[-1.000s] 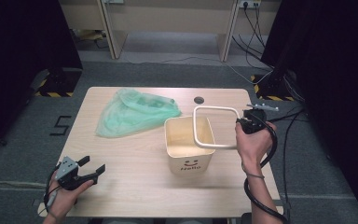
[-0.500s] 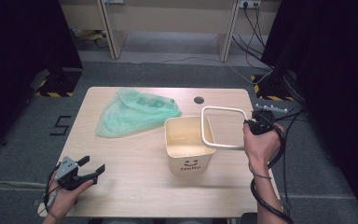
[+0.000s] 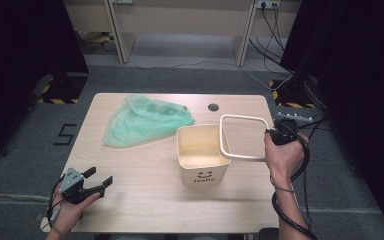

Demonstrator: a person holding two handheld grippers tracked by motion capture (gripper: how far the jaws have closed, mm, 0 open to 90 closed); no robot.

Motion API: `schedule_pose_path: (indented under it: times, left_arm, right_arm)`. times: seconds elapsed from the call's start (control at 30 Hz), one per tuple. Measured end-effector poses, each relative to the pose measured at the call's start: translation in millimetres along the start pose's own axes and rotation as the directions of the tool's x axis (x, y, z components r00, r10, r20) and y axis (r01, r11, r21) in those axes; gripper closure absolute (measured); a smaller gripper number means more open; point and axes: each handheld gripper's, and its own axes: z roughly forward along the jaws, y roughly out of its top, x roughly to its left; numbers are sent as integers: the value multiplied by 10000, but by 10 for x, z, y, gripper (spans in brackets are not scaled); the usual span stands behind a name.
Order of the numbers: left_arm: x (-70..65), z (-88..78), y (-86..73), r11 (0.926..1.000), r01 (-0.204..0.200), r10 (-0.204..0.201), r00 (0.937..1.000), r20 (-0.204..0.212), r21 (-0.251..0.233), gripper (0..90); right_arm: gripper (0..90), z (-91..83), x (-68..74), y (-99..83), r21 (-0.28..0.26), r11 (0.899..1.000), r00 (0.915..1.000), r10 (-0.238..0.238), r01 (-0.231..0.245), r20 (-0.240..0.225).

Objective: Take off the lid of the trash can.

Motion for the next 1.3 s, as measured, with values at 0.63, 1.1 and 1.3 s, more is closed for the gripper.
schedule_pose_path:
  times: [0.63,1.1,1.3]
  left_arm:
    - [3,-3,-4,10000,38,-38,10000,-16,-11,211]
    - [2,-4,-4,10000,45,-45,10000,-18,-30,211]
    - [-2,-2,-4,10000,41,-41,10000,-11,-19,211]
  right_arm:
    - [818,-2,-105,-37,67,9999,9999,126,-127,89]
    - [819,-5,-173,-54,82,9997,9996,211,-213,200]
    - [818,-3,-205,-62,74,9997,9994,243,-245,247]
